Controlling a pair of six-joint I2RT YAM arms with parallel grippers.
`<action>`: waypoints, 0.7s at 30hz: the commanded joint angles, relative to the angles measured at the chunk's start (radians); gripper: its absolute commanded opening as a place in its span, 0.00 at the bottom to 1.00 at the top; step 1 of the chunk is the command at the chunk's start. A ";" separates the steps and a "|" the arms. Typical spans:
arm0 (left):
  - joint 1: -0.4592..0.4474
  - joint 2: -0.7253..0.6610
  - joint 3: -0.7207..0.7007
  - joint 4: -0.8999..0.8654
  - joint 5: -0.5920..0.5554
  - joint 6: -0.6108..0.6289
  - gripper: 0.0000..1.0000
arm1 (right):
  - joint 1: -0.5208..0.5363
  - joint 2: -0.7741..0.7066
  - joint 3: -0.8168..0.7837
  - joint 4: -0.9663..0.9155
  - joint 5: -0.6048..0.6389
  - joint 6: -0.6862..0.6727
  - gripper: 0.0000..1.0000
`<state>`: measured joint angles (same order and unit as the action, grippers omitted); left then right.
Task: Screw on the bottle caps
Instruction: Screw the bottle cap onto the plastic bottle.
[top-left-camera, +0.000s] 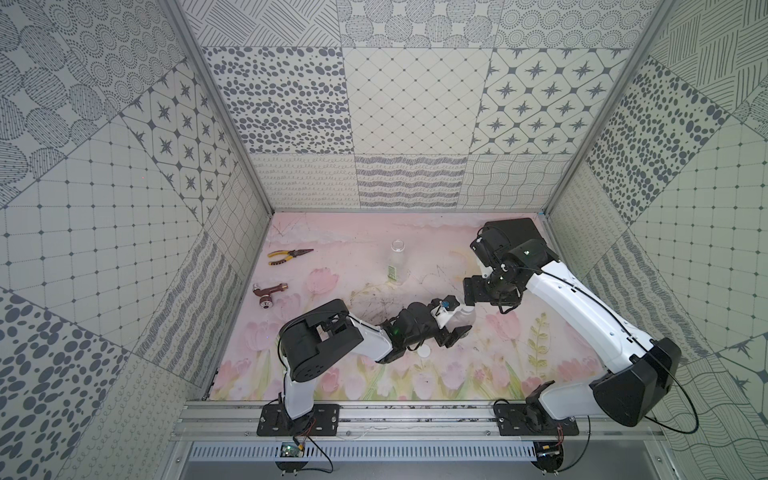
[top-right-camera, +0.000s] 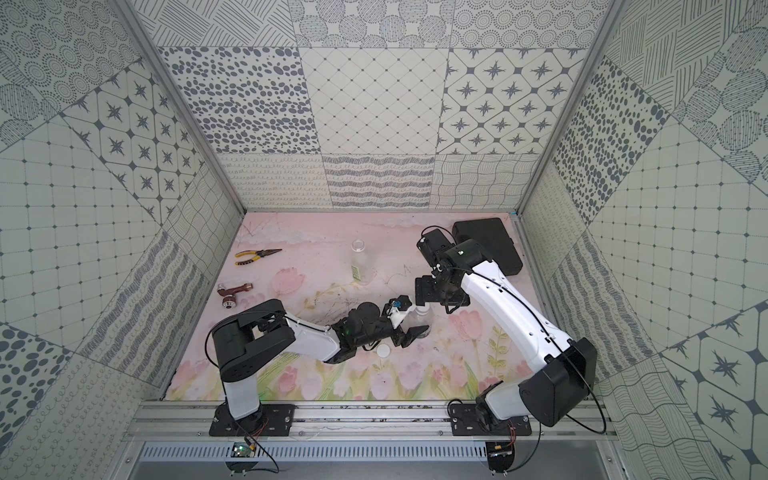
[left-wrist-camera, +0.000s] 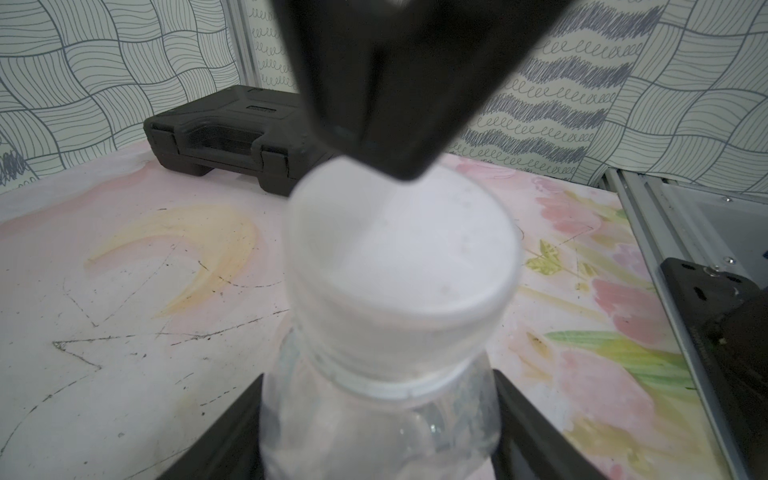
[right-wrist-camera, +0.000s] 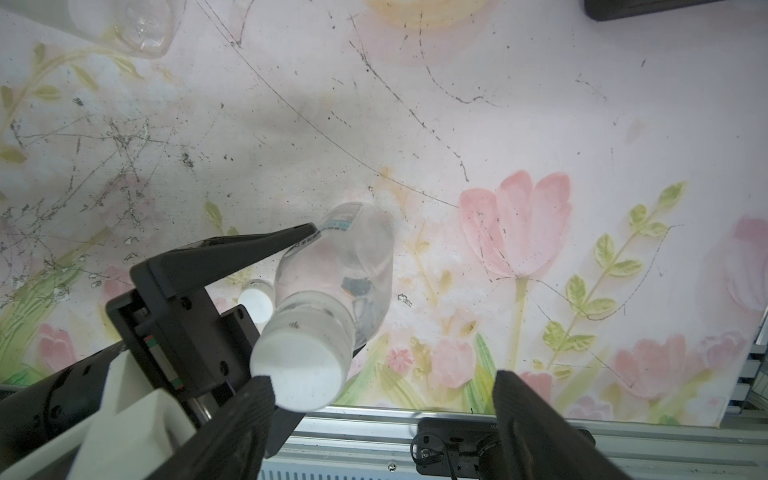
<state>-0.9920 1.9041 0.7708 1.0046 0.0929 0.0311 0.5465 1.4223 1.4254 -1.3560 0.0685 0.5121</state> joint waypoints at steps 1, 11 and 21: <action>-0.004 -0.007 0.006 -0.005 0.019 0.025 0.78 | -0.002 0.017 -0.009 0.032 0.014 -0.013 0.87; -0.004 -0.016 -0.002 -0.010 0.036 0.036 0.74 | -0.002 0.024 -0.034 0.039 0.053 -0.014 0.84; -0.004 -0.016 -0.004 -0.014 0.042 0.041 0.74 | -0.001 0.004 -0.032 0.037 0.024 -0.013 0.83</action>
<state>-0.9924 1.8980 0.7685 0.9985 0.1112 0.0566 0.5465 1.4395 1.4052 -1.3090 0.0940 0.5076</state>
